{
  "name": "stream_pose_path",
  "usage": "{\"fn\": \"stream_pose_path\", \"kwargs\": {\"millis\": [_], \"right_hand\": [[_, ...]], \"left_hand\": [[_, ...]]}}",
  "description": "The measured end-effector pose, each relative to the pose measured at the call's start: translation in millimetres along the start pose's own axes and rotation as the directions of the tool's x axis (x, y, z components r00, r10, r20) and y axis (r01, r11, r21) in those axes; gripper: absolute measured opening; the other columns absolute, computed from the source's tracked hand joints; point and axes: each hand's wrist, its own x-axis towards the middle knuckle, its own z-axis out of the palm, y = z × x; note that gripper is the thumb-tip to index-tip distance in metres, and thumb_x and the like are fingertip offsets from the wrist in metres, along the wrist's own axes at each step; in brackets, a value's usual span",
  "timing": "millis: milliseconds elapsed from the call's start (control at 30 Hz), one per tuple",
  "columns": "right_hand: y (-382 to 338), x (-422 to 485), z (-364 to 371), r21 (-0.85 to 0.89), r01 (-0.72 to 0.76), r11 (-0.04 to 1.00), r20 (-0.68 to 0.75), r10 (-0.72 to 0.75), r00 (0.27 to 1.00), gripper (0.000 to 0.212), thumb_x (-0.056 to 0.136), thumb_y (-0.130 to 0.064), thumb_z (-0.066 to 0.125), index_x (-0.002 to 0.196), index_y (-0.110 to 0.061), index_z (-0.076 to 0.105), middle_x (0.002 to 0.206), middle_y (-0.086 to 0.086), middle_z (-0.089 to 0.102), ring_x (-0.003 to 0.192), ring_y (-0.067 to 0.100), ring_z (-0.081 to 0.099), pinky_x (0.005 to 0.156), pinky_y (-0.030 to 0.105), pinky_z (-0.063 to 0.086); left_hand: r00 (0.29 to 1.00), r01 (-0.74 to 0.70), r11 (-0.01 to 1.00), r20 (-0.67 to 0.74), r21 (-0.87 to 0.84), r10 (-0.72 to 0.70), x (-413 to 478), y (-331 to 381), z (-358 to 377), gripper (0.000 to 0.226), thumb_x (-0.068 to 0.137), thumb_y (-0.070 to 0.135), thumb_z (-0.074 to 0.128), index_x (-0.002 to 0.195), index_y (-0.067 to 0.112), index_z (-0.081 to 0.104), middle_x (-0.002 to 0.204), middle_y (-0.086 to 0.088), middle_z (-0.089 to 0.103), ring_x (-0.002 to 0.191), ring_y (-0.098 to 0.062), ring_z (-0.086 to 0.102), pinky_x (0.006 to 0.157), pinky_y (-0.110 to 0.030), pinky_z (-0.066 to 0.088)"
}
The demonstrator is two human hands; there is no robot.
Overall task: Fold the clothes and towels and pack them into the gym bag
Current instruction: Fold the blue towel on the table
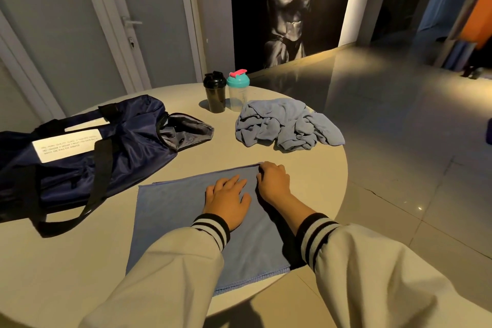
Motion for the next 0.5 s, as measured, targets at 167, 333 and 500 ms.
{"fn": "stream_pose_path", "kwargs": {"millis": [167,333,500], "right_hand": [[-2.2,13.3,-0.7,0.223,-0.039,0.974,-0.074,0.057,0.996,0.019,0.097,-0.006,0.051,0.102,0.004,0.065,0.111,0.019,0.064,0.101,0.035,0.059,0.070,0.033,0.036],[-1.0,15.2,1.2,0.338,-0.078,0.938,-0.103,0.119,0.988,0.020,0.098,-0.009,0.053,0.109,-0.003,0.067,0.113,0.015,0.067,0.103,0.032,0.060,0.075,0.031,0.040],[-0.4,17.0,-0.2,0.406,-0.041,0.913,-0.140,0.107,0.984,0.021,0.092,0.002,0.048,0.106,-0.004,0.062,0.110,0.014,0.060,0.096,0.026,0.054,0.073,0.028,0.032]], "left_hand": [[1.000,-0.001,1.000,-0.012,0.015,0.001,1.1,-0.3,1.6,0.054,0.103,0.047,0.030,0.155,0.034,0.029,0.164,0.009,0.021,0.147,-0.016,0.017,0.118,-0.037,0.008],[1.000,-0.002,1.000,-0.024,0.006,0.003,1.8,-0.1,1.7,0.053,0.103,0.047,0.032,0.154,0.034,0.030,0.163,0.009,0.023,0.146,-0.016,0.018,0.118,-0.037,0.010],[1.000,0.000,1.000,-0.022,0.004,0.000,1.7,0.9,1.4,0.053,0.103,0.047,0.032,0.155,0.034,0.030,0.163,0.010,0.023,0.146,-0.015,0.018,0.118,-0.036,0.008]]}}
